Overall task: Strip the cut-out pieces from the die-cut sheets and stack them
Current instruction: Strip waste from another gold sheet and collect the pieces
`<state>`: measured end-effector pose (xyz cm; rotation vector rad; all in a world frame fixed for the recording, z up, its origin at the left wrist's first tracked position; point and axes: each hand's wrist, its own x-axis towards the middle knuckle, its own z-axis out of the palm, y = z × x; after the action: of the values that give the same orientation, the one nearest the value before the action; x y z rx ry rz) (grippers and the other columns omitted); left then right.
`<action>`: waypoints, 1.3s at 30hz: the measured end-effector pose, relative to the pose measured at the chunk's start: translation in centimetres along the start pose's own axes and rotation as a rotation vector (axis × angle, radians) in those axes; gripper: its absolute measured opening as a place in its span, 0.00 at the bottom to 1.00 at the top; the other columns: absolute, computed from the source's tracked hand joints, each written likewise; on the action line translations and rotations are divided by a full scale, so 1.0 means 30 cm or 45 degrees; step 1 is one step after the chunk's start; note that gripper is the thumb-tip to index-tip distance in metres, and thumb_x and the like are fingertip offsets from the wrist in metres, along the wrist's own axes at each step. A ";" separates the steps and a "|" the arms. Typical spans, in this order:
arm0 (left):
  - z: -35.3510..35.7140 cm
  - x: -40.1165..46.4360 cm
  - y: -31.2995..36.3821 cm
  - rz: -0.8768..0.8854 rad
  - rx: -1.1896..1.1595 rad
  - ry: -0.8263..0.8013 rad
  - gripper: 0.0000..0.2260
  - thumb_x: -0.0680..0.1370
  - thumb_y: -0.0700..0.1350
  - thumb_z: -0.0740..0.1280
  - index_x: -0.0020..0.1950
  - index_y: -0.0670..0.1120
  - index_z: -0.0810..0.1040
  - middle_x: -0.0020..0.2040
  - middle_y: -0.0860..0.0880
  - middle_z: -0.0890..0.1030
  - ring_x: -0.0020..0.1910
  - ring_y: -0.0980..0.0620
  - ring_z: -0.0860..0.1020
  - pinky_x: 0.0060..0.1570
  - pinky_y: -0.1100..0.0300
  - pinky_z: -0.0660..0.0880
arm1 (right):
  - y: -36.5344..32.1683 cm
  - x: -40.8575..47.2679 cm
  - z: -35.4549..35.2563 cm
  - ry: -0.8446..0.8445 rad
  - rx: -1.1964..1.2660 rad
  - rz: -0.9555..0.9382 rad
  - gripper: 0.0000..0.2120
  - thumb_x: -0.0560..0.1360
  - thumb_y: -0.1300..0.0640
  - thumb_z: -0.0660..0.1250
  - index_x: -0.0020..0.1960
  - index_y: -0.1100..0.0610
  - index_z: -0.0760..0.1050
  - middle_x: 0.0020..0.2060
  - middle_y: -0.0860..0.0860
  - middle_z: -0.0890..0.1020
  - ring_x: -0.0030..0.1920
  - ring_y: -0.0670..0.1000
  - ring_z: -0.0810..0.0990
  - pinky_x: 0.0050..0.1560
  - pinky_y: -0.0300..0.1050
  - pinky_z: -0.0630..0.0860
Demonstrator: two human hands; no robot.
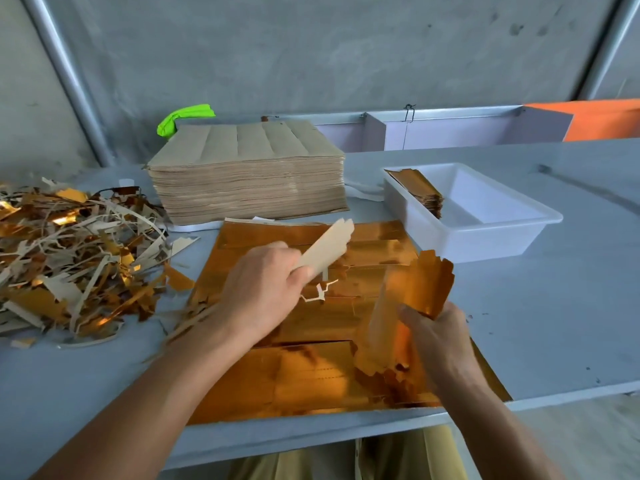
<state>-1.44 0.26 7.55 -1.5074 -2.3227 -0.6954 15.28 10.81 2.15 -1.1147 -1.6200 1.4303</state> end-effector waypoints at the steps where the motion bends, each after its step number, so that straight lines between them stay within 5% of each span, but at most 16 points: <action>1: 0.002 -0.004 0.035 -0.013 -0.018 0.074 0.12 0.79 0.47 0.63 0.35 0.48 0.71 0.32 0.58 0.63 0.28 0.62 0.65 0.25 0.69 0.58 | -0.006 -0.003 0.017 0.003 -0.029 -0.027 0.07 0.78 0.57 0.63 0.43 0.48 0.71 0.36 0.42 0.77 0.34 0.47 0.79 0.40 0.43 0.77; 3: 0.027 -0.024 0.112 0.013 -0.061 0.140 0.11 0.80 0.47 0.60 0.41 0.47 0.76 0.33 0.58 0.62 0.28 0.62 0.64 0.25 0.68 0.57 | -0.017 -0.012 0.058 -0.030 -0.057 -0.069 0.11 0.78 0.59 0.63 0.38 0.51 0.72 0.33 0.48 0.80 0.29 0.47 0.80 0.30 0.36 0.74; 10: 0.175 -0.089 0.207 -0.007 -0.249 0.042 0.16 0.82 0.51 0.54 0.45 0.45 0.77 0.40 0.54 0.64 0.32 0.58 0.64 0.29 0.67 0.60 | -0.022 -0.037 0.136 -0.099 0.244 0.103 0.17 0.77 0.61 0.61 0.30 0.54 0.75 0.25 0.48 0.78 0.29 0.49 0.78 0.30 0.41 0.74; 18: 0.222 -0.133 0.172 0.064 -0.399 -0.093 0.15 0.81 0.53 0.55 0.61 0.50 0.75 0.48 0.54 0.70 0.43 0.57 0.75 0.45 0.65 0.75 | 0.008 -0.047 0.138 -0.198 0.470 0.086 0.22 0.75 0.35 0.58 0.48 0.52 0.79 0.40 0.50 0.85 0.43 0.47 0.85 0.37 0.38 0.79; 24: 0.177 -0.141 0.091 0.150 -0.312 -0.264 0.30 0.70 0.56 0.73 0.69 0.51 0.69 0.53 0.58 0.68 0.47 0.64 0.70 0.40 0.77 0.66 | -0.013 -0.022 0.078 0.039 0.423 0.119 0.12 0.81 0.51 0.57 0.40 0.51 0.71 0.28 0.45 0.81 0.32 0.48 0.81 0.33 0.41 0.75; 28: 0.137 -0.141 0.027 0.021 -0.014 -0.241 0.31 0.73 0.52 0.71 0.72 0.53 0.61 0.63 0.55 0.67 0.48 0.62 0.71 0.40 0.75 0.66 | -0.021 0.007 0.033 0.097 0.309 0.041 0.09 0.81 0.51 0.56 0.43 0.50 0.69 0.39 0.41 0.75 0.40 0.48 0.75 0.51 0.54 0.73; 30: 0.118 -0.138 0.007 -0.024 0.091 -0.209 0.32 0.73 0.50 0.72 0.73 0.52 0.60 0.65 0.52 0.66 0.49 0.59 0.75 0.41 0.72 0.70 | -0.017 0.011 0.013 0.063 0.286 0.045 0.04 0.81 0.50 0.56 0.54 0.48 0.67 0.47 0.44 0.75 0.50 0.51 0.73 0.60 0.61 0.70; 32: 0.102 -0.133 -0.011 -0.032 0.182 -0.208 0.33 0.73 0.50 0.72 0.74 0.52 0.60 0.66 0.51 0.65 0.47 0.57 0.77 0.38 0.71 0.71 | -0.018 0.009 0.000 0.019 0.290 0.084 0.12 0.81 0.50 0.56 0.64 0.50 0.66 0.54 0.46 0.72 0.56 0.55 0.73 0.62 0.65 0.68; 35: 0.101 -0.111 -0.036 -0.007 0.254 -0.246 0.25 0.75 0.50 0.70 0.71 0.52 0.67 0.64 0.52 0.72 0.48 0.55 0.79 0.41 0.67 0.73 | -0.017 0.014 -0.031 0.007 0.338 0.148 0.13 0.81 0.51 0.58 0.64 0.51 0.67 0.56 0.49 0.73 0.63 0.61 0.73 0.63 0.68 0.67; 39: 0.134 -0.095 -0.074 0.010 0.350 -0.334 0.08 0.78 0.47 0.65 0.57 0.50 0.78 0.51 0.53 0.81 0.48 0.55 0.79 0.45 0.62 0.74 | -0.012 0.024 -0.089 0.066 0.341 0.161 0.06 0.80 0.52 0.59 0.56 0.50 0.66 0.50 0.49 0.75 0.52 0.57 0.75 0.53 0.62 0.73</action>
<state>-2.19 -0.53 2.26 -1.5545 -2.4730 -0.1703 17.38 12.51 2.88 -1.1022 -1.2959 1.6309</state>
